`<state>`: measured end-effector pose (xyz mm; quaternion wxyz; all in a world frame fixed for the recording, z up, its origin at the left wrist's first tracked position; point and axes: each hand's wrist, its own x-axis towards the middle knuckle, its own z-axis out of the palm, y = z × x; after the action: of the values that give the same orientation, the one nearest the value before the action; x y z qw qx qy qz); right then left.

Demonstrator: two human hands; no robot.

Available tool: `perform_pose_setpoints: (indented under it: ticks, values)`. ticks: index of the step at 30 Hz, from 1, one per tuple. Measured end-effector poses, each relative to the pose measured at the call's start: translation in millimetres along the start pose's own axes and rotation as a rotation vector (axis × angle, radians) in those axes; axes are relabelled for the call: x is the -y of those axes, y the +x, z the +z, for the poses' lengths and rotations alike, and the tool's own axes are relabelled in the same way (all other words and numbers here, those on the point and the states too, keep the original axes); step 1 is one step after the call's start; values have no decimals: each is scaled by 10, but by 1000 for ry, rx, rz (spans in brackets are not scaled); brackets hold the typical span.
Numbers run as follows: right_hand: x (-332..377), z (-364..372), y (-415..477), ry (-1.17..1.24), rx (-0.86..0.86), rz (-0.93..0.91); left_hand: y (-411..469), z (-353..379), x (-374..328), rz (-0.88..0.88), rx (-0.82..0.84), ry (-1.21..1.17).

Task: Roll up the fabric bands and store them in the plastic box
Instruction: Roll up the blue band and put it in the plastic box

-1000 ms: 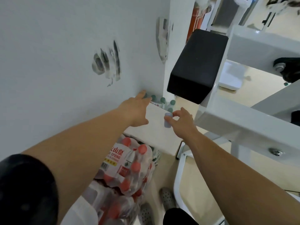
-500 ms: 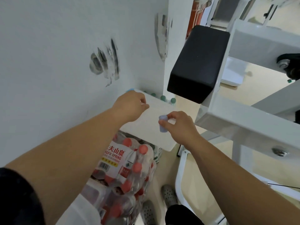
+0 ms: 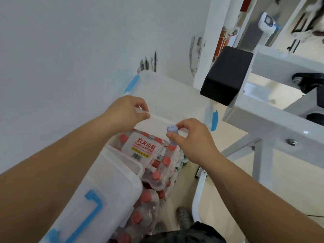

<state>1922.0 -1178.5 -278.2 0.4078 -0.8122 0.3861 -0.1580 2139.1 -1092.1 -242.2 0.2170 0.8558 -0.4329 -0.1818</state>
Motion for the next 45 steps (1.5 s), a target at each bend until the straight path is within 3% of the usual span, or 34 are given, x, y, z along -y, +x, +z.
perform_pose_setpoints:
  ticks: [5,9,13,16,23,30,38,45]
  values:
    - [247,-64,-219,19,52,-4,-331,-185,160,-3,-46,-94]
    - [364,-47,-333,2,148,2,-555,-290,294,-61,16,-110]
    - [413,39,-398,-56,241,23,-711,-314,425,-61,128,168]
    - [414,40,-405,-46,195,7,-782,-340,484,-71,189,263]
    - [528,-2,-116,1,153,-36,-786,-384,555,-83,82,282]
    - [635,343,560,-119,300,-76,-767,-312,614,-131,-134,289]
    - [595,1063,1053,-272,603,-87,-827,-317,696,-174,-66,328]
    - [559,1420,1060,-232,637,-96,-895,-274,725,-201,-102,307]
